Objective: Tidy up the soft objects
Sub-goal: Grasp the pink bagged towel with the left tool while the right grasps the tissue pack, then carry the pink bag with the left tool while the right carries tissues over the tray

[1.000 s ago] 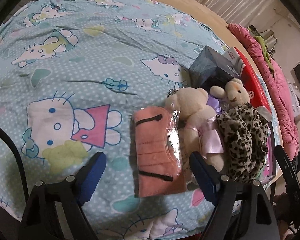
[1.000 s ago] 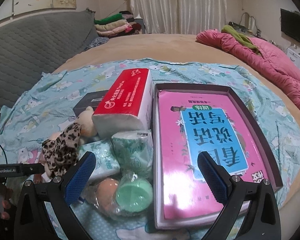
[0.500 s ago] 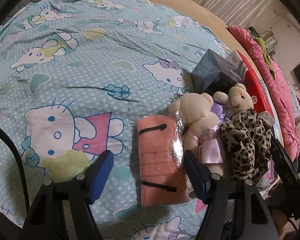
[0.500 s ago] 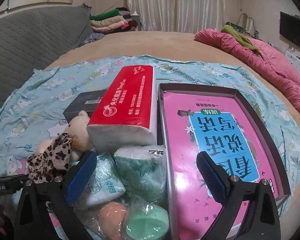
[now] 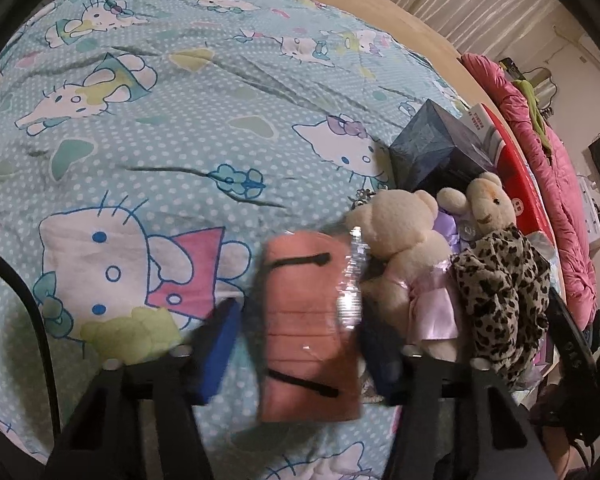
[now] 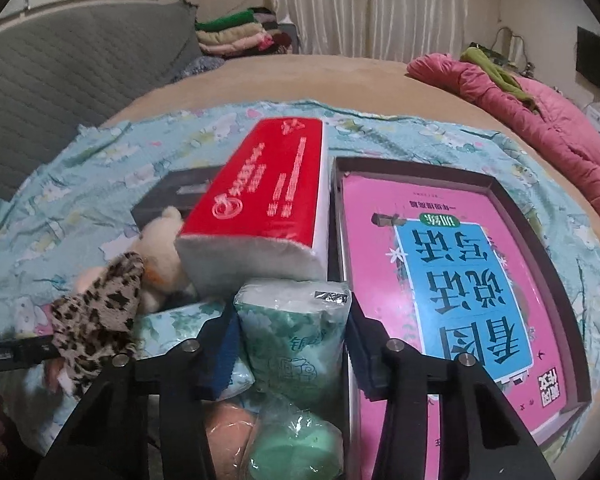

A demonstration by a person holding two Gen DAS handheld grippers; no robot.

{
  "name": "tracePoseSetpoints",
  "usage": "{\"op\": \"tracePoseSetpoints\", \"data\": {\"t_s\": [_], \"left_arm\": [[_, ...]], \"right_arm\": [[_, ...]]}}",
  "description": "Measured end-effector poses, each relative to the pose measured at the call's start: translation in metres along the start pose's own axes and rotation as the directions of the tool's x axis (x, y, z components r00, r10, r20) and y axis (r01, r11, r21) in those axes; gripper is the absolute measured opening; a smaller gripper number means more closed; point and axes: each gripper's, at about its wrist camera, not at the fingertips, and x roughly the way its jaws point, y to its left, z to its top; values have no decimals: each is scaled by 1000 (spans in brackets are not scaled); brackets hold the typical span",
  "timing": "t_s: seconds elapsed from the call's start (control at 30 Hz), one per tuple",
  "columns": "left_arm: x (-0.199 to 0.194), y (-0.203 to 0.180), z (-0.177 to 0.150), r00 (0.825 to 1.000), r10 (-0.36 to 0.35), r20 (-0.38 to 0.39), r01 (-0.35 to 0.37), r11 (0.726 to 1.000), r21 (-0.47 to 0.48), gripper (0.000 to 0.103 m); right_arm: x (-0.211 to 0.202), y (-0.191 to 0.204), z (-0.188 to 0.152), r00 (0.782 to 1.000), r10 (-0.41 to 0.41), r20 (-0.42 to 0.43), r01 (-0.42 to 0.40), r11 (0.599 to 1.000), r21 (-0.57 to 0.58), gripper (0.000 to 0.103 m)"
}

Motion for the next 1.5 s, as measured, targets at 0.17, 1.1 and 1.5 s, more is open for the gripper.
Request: {"op": "tracePoseSetpoints", "data": {"t_s": [0.17,1.1,1.5], "left_arm": [[1,6,1,1000,-28,2,28,999,-22,41],[-90,-42,-12,974,-5,226,-23,992,122,39],[-110,-92,-22,967,-32,253,-25,975,220,39]], "right_arm": [[-19,-6,5,997,50,66,-51,998,22,47],[-84,-45,15,962,76,263,-110,987,115,47],[-107,-71,14,949,56,309,-115,978,174,47]]}}
